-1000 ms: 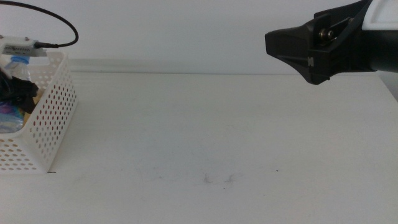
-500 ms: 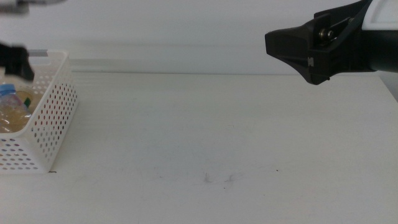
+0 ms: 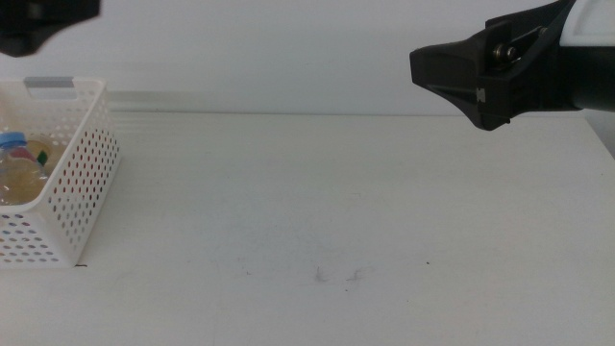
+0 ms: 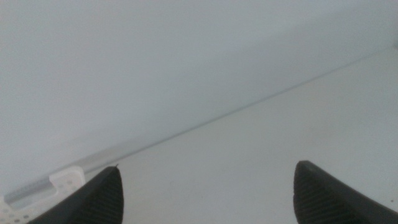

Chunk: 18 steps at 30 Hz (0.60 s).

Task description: Use arms to grab the bottles and put them into the dustbin to the left of the table.

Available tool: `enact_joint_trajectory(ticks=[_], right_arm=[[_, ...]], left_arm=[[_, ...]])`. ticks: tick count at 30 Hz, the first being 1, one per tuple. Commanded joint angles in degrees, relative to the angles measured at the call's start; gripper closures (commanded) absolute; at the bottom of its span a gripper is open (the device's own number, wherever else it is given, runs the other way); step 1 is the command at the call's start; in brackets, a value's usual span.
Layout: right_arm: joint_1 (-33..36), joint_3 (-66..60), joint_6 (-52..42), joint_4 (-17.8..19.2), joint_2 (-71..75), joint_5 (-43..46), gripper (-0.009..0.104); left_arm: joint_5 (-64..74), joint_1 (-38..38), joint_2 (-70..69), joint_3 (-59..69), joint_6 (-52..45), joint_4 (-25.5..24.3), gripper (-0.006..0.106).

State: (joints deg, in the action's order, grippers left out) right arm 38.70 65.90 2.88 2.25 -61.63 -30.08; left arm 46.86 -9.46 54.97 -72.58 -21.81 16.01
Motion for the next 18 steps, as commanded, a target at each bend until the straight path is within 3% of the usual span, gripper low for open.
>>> enact_joint_trajectory(ticks=[1,10,18], right_arm=[[0.07,-0.19,-0.11,0.16,0.21,0.46,0.006],[0.07,-0.19,-0.11,0.16,0.21,0.46,0.006],[-1.02,-1.63,-0.11,0.07,1.10,1.94,0.006]], left_arm=[[-1.19,-0.48,-1.65,0.68,0.39,0.19,0.007],[-1.90,-0.31,-2.50,0.68,1.51,1.61,0.007],[-2.66,-0.31,-2.24,1.74,0.68,-0.63,0.007]])
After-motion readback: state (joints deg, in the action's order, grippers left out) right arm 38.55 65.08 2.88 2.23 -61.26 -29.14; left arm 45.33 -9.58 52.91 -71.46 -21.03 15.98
